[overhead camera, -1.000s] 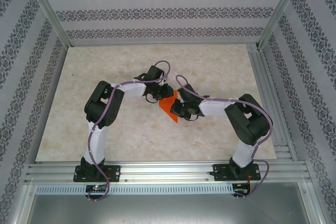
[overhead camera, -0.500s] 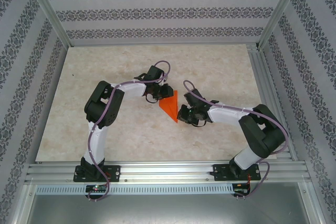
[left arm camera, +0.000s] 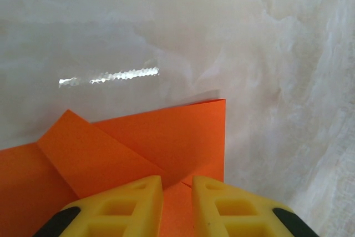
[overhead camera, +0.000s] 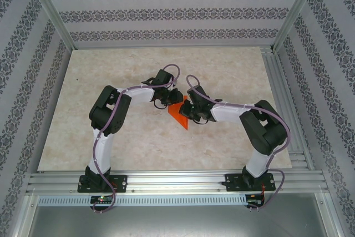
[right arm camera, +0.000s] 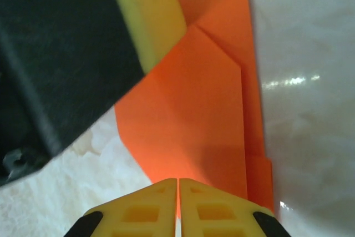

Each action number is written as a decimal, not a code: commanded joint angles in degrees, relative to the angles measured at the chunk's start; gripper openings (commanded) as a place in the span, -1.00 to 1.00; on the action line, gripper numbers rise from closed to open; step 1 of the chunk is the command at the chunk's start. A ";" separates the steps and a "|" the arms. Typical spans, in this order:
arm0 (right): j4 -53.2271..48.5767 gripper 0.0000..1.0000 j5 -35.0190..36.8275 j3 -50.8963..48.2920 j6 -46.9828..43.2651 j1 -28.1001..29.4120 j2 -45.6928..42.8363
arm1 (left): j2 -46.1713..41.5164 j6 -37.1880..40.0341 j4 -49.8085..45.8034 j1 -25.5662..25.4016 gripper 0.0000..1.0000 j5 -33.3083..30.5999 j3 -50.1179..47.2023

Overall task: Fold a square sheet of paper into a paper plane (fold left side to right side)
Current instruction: Fourth fold the wing at the center of the table.

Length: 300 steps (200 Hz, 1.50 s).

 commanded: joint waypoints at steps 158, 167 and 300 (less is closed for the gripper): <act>-6.75 -0.79 -0.21 -5.76 0.29 2.20 -1.03 | 3.31 0.57 -6.24 0.31 -0.52 -6.60 0.01; -7.13 -0.79 -0.75 -5.75 -0.02 2.54 -1.12 | 3.43 0.56 -6.24 0.33 -0.52 -6.62 0.09; -5.78 -0.79 -2.43 -4.71 1.01 3.74 -2.22 | 3.37 0.57 -6.26 0.38 -0.52 -6.51 -0.08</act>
